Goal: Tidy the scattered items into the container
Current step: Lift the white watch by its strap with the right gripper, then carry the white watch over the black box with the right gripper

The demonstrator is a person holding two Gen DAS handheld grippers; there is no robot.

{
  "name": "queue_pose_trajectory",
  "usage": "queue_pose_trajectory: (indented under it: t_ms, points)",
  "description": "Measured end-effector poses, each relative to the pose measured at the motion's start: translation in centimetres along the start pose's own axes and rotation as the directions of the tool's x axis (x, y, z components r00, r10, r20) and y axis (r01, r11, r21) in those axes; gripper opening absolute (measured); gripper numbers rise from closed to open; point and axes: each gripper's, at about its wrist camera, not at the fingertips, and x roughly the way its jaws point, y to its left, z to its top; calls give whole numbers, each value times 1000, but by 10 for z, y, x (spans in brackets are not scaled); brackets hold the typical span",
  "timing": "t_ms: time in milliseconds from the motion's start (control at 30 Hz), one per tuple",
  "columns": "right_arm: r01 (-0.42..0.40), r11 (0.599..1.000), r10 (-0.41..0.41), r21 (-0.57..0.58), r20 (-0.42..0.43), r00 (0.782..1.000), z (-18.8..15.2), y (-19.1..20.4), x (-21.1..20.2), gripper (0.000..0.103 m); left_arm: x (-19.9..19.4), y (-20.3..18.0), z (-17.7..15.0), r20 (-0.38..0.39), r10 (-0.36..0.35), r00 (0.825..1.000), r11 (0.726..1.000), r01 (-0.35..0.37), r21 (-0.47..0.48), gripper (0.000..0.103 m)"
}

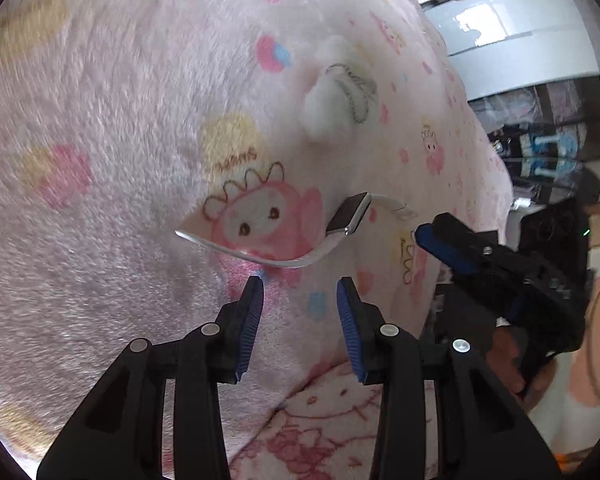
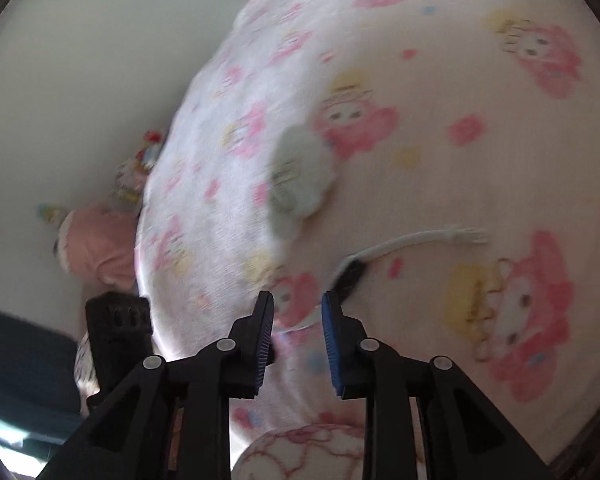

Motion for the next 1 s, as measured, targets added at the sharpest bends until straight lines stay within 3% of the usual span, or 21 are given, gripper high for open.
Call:
queue_pose_trajectory:
  t_ms: [200, 333, 433, 567, 733, 867, 1000]
  points:
    - [-5, 988, 1, 152, 25, 1000, 22, -28, 15, 21, -2, 21, 14, 69, -41, 997, 984, 52, -169, 38]
    - [54, 986, -54, 155, -9, 999, 33, -28, 34, 21, 11, 18, 21, 51, 22, 998, 983, -12, -185, 37]
    - [89, 978, -76, 187, -79, 994, 27, -40, 50, 21, 14, 13, 22, 48, 56, 997, 985, -47, -169, 37]
    - [30, 972, -17, 234, -59, 998, 10, -50, 36, 21, 16, 7, 25, 43, 56, 998, 989, -49, -141, 35]
    - [14, 976, -13, 216, -6, 1000, 22, -33, 31, 22, 25, -9, 14, 20, 171, 985, 985, -171, 11, 31]
    - [80, 967, -66, 241, -64, 996, 32, -29, 53, 31, 27, -4, 13, -6, 156, 988, 988, -156, 0, 26]
    - [99, 973, -88, 208, -59, 994, 28, -30, 64, 25, 25, -2, 16, 3, 119, 993, 993, -119, -24, 26]
